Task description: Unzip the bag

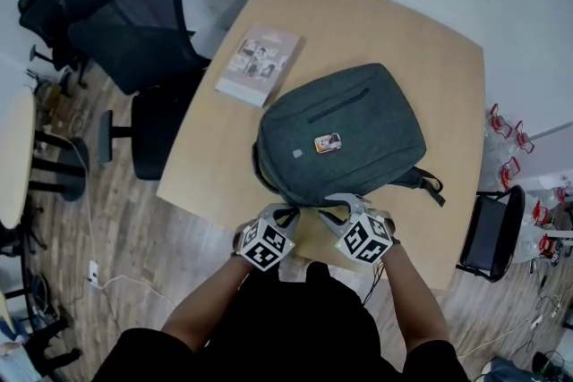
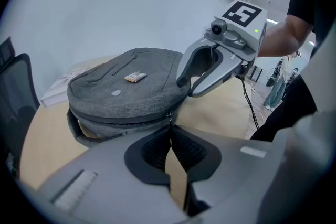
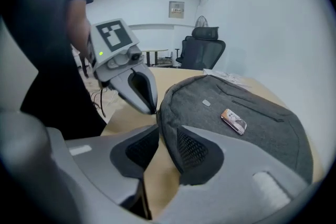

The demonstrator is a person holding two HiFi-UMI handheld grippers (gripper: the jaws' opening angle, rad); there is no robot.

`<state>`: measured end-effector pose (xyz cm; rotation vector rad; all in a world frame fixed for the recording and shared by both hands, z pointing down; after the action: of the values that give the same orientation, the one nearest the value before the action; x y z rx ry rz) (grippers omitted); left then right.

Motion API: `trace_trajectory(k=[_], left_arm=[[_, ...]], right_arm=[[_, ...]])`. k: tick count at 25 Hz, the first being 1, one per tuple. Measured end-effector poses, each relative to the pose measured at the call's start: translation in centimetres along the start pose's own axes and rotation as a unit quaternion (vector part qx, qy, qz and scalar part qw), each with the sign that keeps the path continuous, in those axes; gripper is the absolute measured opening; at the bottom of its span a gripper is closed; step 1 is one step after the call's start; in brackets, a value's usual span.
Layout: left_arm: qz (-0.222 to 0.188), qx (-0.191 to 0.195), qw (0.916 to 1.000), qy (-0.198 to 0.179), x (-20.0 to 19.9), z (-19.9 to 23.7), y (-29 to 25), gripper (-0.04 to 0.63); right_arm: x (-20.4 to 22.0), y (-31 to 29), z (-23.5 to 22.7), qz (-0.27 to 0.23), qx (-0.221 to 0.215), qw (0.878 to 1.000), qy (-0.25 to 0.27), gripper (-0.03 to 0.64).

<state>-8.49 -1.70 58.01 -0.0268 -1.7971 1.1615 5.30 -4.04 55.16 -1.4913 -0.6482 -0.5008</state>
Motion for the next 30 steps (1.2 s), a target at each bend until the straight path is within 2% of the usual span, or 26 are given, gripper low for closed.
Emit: trace_trajectory(k=[3,7,9,11,12,17,21,30], left_arm=[[-0.001,0.002,1.0,-0.001,0.1,0.1,0.1,0.026],[0.001,0.002,1.0,-0.002,0.2,0.0,0.0,0.026],[0.002,0.002,1.0,-0.003,0.2,0.0,0.0,0.026],[0.003,0.001,1.0,-0.005,0.2,0.0,-0.1,0.026],[0.004,0.0,1.0,-0.005,0.2,0.0,-0.1,0.026],[0.004,-0.004,1.0,0.008,0.0,-0.3,-0.1,0.028],[-0.003,-0.007,0.9999,0.013,-0.3,-0.6,0.0,0.028],[-0.013,-0.012,0.9994,0.031,-0.6,-1.2,-0.4,0.028]], right_arm=[[2.1,1.4,-0.3,0.053,0.007,0.997,0.064,0.112],[3.7,2.1,-1.3,0.09,0.025,0.991,0.101,0.123],[4.3,1.7,-1.6,0.123,0.018,0.984,0.125,0.167],[4.6,1.3,-1.8,0.143,0.012,0.98,0.14,0.166],[4.6,1.3,-1.9,0.143,0.012,0.98,0.137,0.118],[4.0,1.6,-2.5,0.104,0.026,0.992,0.069,0.04],[2.8,1.2,-2.5,0.07,0.029,0.997,0.012,0.032],[-0.6,-0.8,-0.9,0.038,0.017,0.998,-0.047,0.032]])
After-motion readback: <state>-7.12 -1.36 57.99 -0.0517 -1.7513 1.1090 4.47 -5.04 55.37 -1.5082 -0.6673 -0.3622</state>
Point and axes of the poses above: the fingertips, and each gripper's own axes: y backward along the fingers, z to its left, x out of its underside, the point moved 8 cm from there along y, backward along the fingers, and after that the axes turned 11 degrees about -x, right-handed, at the moved point
